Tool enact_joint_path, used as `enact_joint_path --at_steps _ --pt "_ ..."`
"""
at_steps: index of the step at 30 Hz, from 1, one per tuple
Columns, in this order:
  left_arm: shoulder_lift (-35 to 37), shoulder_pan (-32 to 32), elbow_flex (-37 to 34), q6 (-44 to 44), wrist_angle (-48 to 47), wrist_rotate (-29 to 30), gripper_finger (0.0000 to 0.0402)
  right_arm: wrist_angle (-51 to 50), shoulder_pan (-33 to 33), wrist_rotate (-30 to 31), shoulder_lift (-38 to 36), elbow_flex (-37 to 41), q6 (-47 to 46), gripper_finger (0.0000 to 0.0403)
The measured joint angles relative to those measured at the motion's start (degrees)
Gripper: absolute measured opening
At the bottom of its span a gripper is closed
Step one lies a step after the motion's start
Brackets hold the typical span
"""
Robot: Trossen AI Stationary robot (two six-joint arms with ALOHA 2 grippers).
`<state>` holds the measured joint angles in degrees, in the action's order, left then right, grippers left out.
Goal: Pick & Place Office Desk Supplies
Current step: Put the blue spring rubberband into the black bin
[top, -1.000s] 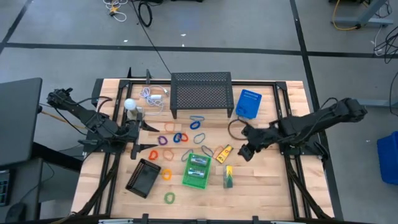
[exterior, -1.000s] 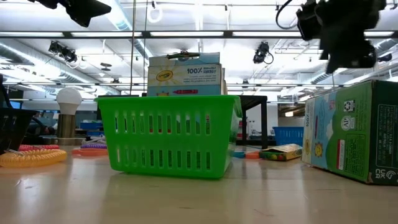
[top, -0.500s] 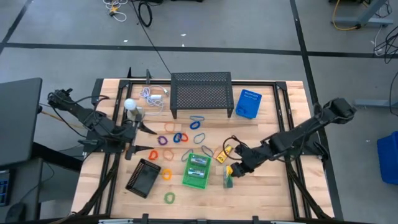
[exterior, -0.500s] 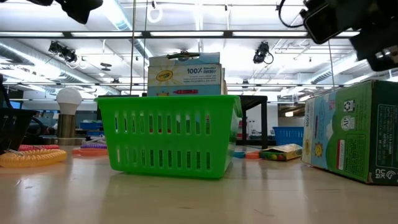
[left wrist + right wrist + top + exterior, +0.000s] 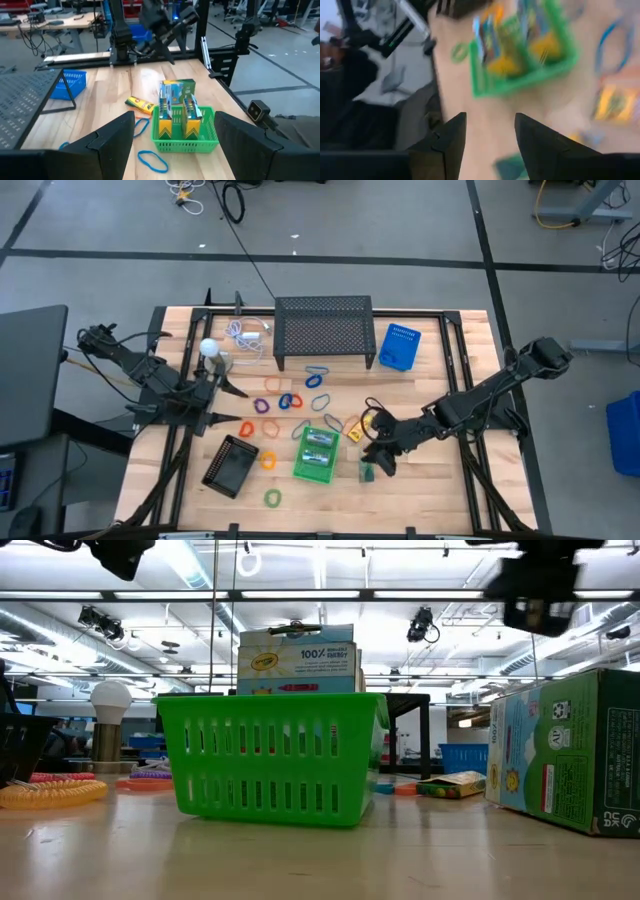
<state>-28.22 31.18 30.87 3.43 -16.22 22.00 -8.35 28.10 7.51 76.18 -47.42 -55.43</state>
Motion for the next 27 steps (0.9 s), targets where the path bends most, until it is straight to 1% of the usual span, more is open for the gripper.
enact_joint_path --at_steps 5,9,13,17,20,22,27 --pt "-2.54 -0.02 0.00 -0.38 0.99 2.19 0.0283 0.11 -0.09 12.87 0.00 0.00 10.74 0.0176" --pt "-4.19 -0.02 0.00 -0.93 3.19 2.30 0.0283 -0.41 -0.09 19.44 0.00 0.00 17.84 0.0176" --pt "-5.53 -0.03 0.00 -2.61 8.26 2.34 0.0283 -1.08 -0.22 20.59 0.00 0.00 24.39 0.0176" --pt "-7.61 -0.04 0.00 -1.72 11.15 1.75 0.0283 -2.24 -0.43 20.81 0.00 0.00 25.57 0.0176" --pt "-10.74 -0.11 0.00 -0.83 11.70 2.19 0.0283 -2.47 -0.96 20.84 -0.02 0.00 28.20 0.0176" --pt "-12.76 -0.12 -0.02 -0.60 11.38 4.09 0.0283 -2.67 -1.13 20.78 -0.02 0.00 30.13 0.0176" --pt "-17.74 -1.19 -0.02 0.56 11.37 12.21 0.0283 -5.59 -2.72 20.60 -0.04 0.00 33.53 0.0176"
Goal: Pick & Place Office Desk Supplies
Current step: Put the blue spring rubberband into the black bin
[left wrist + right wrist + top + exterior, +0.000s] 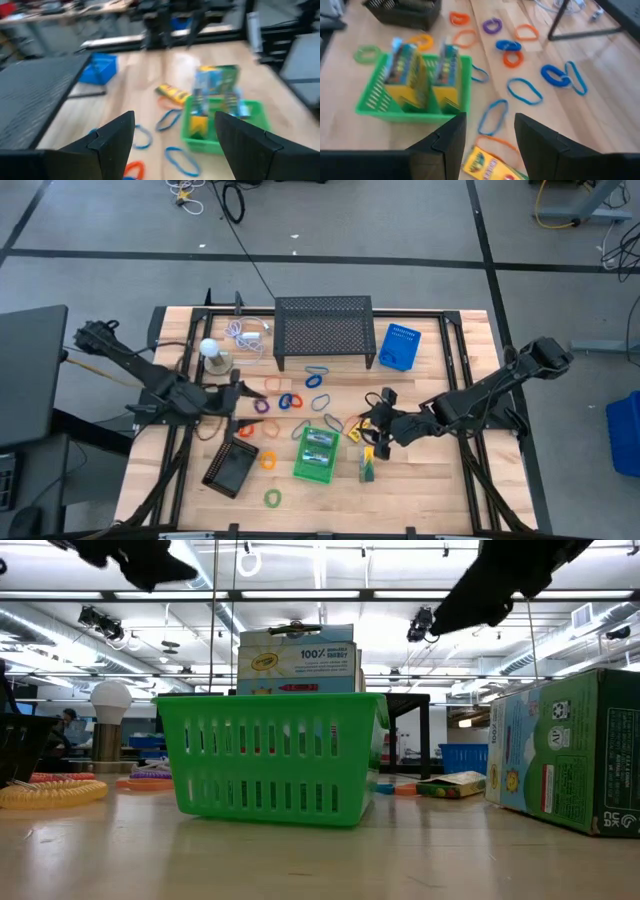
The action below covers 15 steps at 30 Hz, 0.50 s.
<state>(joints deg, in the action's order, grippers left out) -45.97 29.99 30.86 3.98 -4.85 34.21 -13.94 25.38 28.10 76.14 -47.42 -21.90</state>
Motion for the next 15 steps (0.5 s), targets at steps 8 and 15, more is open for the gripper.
enact_joint_path --at_steps 8,15 --pt "-6.09 -7.70 0.15 8.34 -0.08 -4.82 0.0302 -8.80 -2.56 5.03 -0.01 0.01 1.26 0.0176" --pt "-12.16 -13.85 0.17 10.17 -0.04 -9.92 0.0334 -15.00 -3.80 8.45 -0.02 0.01 4.44 0.0176"
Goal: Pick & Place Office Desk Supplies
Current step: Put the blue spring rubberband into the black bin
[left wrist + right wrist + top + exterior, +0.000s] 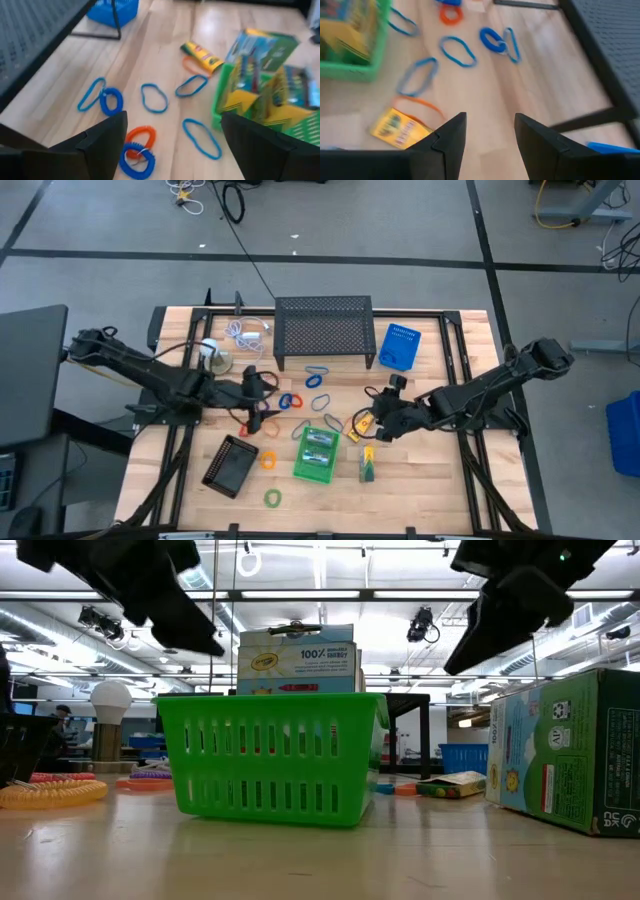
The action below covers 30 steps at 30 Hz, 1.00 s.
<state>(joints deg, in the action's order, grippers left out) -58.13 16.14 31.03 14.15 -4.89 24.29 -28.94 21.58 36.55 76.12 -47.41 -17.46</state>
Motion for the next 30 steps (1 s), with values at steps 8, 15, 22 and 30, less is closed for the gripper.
enact_joint_path --at_steps 8,15,22,30 --pt "-6.12 -6.40 0.00 2.44 -0.02 -8.23 0.0342 -7.70 0.13 6.97 -0.15 0.01 3.99 0.0176" --pt "-12.15 -9.34 0.02 4.47 0.10 -12.27 0.0340 -12.12 0.47 11.48 -0.15 0.01 4.29 0.0176" --pt "-19.67 -9.55 0.31 6.26 0.64 -12.39 0.0339 -13.73 0.47 14.82 -0.15 0.01 3.33 0.0176" --pt "-26.61 -9.71 4.46 4.93 -0.37 -9.03 0.0339 -14.23 0.47 15.30 -0.15 0.01 3.28 0.0176"
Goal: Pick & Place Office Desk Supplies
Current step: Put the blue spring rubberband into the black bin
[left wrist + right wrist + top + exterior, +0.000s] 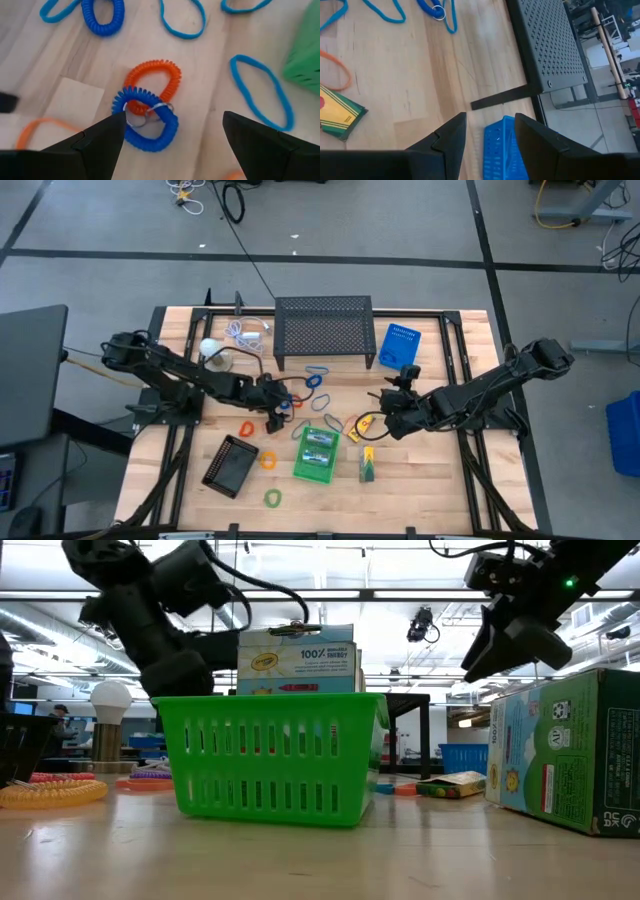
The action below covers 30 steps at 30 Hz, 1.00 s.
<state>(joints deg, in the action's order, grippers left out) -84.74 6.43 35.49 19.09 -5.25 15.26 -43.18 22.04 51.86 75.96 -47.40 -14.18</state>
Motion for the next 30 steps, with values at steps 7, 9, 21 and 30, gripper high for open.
enact_joint_path --at_steps 7,9,21,30 --pt "-4.19 -0.54 1.65 -0.93 -1.63 0.49 0.0339 -0.93 0.00 -0.04 0.00 0.00 -0.38 0.0176" --pt "-4.75 -0.52 2.01 -0.98 -2.38 1.13 0.0339 -1.32 0.00 -0.04 0.00 0.00 -0.61 0.0176" --pt "-4.73 -0.52 2.01 -0.43 -4.41 5.50 0.0290 -1.68 0.00 -0.22 0.00 0.00 -2.05 0.0176" --pt "-4.73 -0.50 2.01 -0.67 -4.40 8.32 0.0208 -1.68 0.00 -0.22 0.00 0.00 -3.43 0.0176"
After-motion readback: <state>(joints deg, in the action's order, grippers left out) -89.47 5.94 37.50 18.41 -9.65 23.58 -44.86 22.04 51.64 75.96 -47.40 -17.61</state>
